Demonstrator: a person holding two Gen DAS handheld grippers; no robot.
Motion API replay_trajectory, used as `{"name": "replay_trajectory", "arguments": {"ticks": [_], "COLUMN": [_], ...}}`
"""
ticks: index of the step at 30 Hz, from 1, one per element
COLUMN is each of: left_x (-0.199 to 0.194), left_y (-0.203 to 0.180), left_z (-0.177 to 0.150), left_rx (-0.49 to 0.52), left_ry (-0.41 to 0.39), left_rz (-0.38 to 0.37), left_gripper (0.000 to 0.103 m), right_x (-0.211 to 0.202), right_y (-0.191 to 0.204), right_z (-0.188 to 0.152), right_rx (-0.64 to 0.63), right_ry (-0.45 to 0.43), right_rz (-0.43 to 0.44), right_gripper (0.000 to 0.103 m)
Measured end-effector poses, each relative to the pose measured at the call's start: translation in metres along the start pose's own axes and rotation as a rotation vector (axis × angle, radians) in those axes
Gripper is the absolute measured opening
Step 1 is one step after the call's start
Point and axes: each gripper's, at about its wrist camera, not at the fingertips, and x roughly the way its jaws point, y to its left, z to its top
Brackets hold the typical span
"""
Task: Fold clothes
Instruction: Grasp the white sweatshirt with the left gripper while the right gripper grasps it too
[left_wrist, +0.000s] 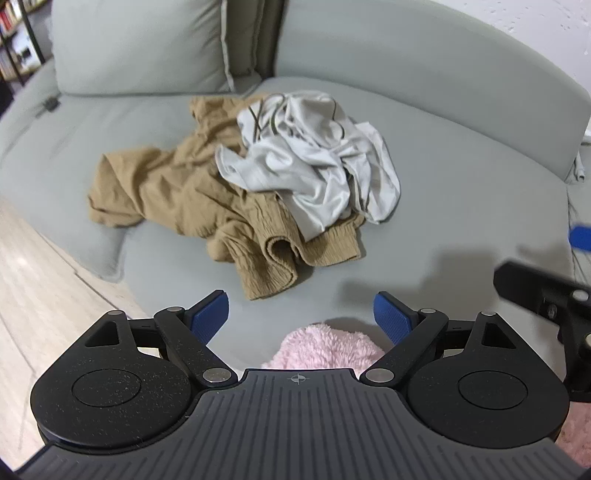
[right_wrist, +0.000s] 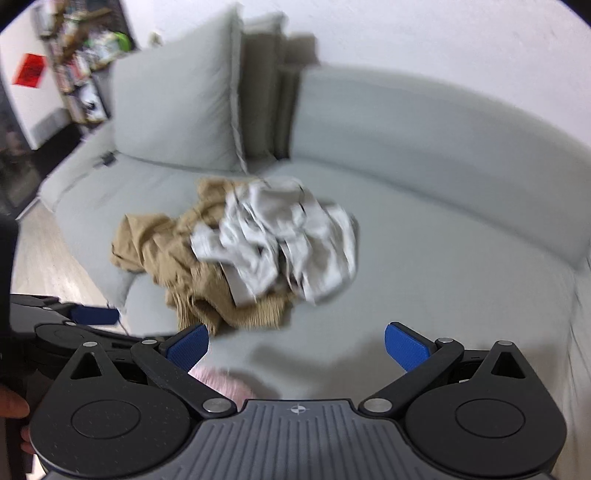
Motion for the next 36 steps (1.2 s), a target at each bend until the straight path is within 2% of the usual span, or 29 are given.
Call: {"name": "replay_trajectory", "arguments": {"ticks": [4, 6, 9, 12, 15, 18, 20, 23, 27, 29, 31, 33, 36], "left_x": [0.026, 0.037, 0.054, 0.07, 0.084, 0.101, 0.117, 0.145, 0.166, 0.174, 0.186, 0.191, 0.181], "left_y": [0.012, 0.018, 0.028, 0.031, 0.019, -0.001, -0.01, -0.01, -0.01, -0.011, -0.011, -0.009, -0.004], "left_z": [0.002, 0.006, 0.022, 0.04, 0.052, 0.058, 0.063, 0.074, 0.082, 0.085, 0.089, 0.092, 0.092], "left_rx": [-0.005, -0.021, -0.049, -0.038, 0.011, 0.098, 0.133, 0.129, 0.149, 0.166, 0.179, 0.157, 0.12], "left_ry": [-0.021, -0.03, -0.035, -0.07, -0.089, -0.11, -0.113, -0.088, -0.065, -0.058, -0.039, -0.015, -0.02], "left_rz": [-0.008, -0.012, -0.03, -0.033, -0.057, -0.089, -0.089, -0.101, -0.116, -0.121, -0.134, -0.121, -0.135], "left_gripper": [0.082, 0.074, 0.073, 0.073, 0.076, 0.077, 0.072, 0.064, 0.064, 0.064, 0.064, 0.04, 0.027], "right_x": [0.028, 0.045, 0.075, 0.107, 0.146, 0.175, 0.2, 0.22, 0.245, 0.25, 0.25, 0.232, 0.192], "right_y": [0.005, 0.006, 0.005, -0.007, -0.028, -0.045, -0.056, -0.062, -0.07, -0.073, -0.075, -0.083, -0.107], "right_z": [0.003, 0.006, 0.014, 0.022, 0.023, 0.018, 0.013, 0.008, 0.003, 0.001, 0.001, 0.004, 0.011], "right_rx": [-0.057, -0.075, -0.092, -0.07, -0.035, 0.001, 0.012, -0.006, 0.003, 0.017, 0.056, 0.143, 0.268], "right_ry": [-0.023, -0.037, -0.024, 0.007, 0.065, 0.126, 0.176, 0.2, 0.224, 0.234, 0.252, 0.225, 0.132], "right_rz": [0.005, 0.013, 0.017, 0.024, 0.013, 0.078, 0.133, 0.168, 0.228, 0.231, 0.229, 0.195, 0.128], "right_gripper": [0.102, 0.1, 0.096, 0.079, 0.067, 0.048, 0.047, 0.047, 0.047, 0.032, 0.008, 0.006, 0.006]}}
